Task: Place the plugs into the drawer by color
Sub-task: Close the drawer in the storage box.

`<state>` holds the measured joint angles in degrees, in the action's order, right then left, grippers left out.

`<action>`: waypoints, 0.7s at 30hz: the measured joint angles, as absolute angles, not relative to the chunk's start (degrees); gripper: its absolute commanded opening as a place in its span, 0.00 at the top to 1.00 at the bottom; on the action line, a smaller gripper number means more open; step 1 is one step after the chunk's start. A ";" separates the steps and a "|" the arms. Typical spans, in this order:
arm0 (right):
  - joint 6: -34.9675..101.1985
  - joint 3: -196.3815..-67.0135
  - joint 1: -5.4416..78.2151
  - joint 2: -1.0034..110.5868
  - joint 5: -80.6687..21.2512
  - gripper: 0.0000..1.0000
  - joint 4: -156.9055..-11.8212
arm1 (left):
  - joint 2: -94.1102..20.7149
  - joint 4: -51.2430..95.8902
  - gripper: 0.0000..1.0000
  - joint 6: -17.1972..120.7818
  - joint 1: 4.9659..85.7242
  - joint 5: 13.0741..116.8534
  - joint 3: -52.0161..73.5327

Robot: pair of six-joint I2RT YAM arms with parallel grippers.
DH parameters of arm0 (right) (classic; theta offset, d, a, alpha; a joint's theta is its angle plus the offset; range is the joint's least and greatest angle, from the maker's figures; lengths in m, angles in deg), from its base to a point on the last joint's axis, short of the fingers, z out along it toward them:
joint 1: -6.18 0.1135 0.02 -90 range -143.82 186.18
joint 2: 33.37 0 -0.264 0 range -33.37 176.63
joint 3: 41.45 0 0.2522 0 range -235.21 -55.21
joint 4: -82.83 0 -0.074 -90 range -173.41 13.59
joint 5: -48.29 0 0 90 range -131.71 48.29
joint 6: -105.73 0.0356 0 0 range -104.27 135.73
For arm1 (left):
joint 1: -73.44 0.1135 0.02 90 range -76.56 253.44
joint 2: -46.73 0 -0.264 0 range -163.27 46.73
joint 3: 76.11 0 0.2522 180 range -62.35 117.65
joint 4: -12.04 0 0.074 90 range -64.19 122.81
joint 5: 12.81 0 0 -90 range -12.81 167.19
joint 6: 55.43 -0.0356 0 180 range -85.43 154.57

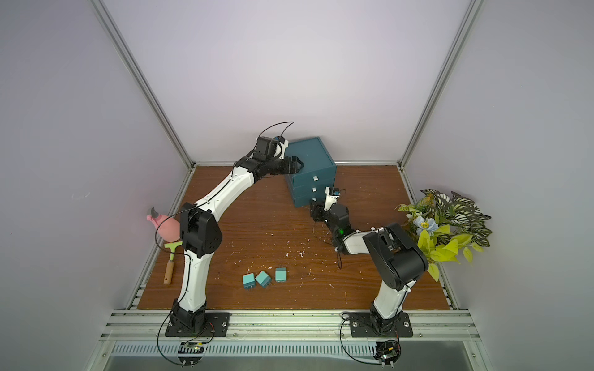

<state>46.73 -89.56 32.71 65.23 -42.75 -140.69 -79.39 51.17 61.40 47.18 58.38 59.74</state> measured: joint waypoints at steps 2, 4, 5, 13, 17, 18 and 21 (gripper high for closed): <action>49.45 -88.51 31.64 66.15 -41.24 0.41 -141.91 | -79.39 51.17 0.14 61.40 47.18 58.38 59.74; 52.90 -88.51 29.87 68.40 -39.05 0.44 -144.29 | -79.37 51.17 0.14 61.40 47.18 58.38 59.71; 54.28 -88.72 29.15 69.52 -38.07 0.44 -145.21 | -79.35 51.15 0.14 61.40 47.18 58.38 59.67; 64.94 -93.45 25.32 80.29 -31.64 0.58 -152.73 | -78.78 49.97 0.14 61.40 47.18 58.45 58.38; 69.14 -96.02 25.01 84.60 -29.39 0.61 -156.38 | -78.78 49.97 0.13 61.40 47.18 58.43 58.38; 70.10 -96.86 25.01 85.69 -28.87 0.61 -157.02 | -78.78 49.97 0.14 61.40 47.18 58.43 58.38; 72.07 -98.93 24.99 87.81 -27.69 0.61 -157.85 | -78.78 49.97 0.13 61.40 47.18 58.43 58.38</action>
<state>72.07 -98.93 24.99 87.81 -27.69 -157.85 -78.78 49.97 61.40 47.18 58.43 58.38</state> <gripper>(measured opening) 0.392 0.866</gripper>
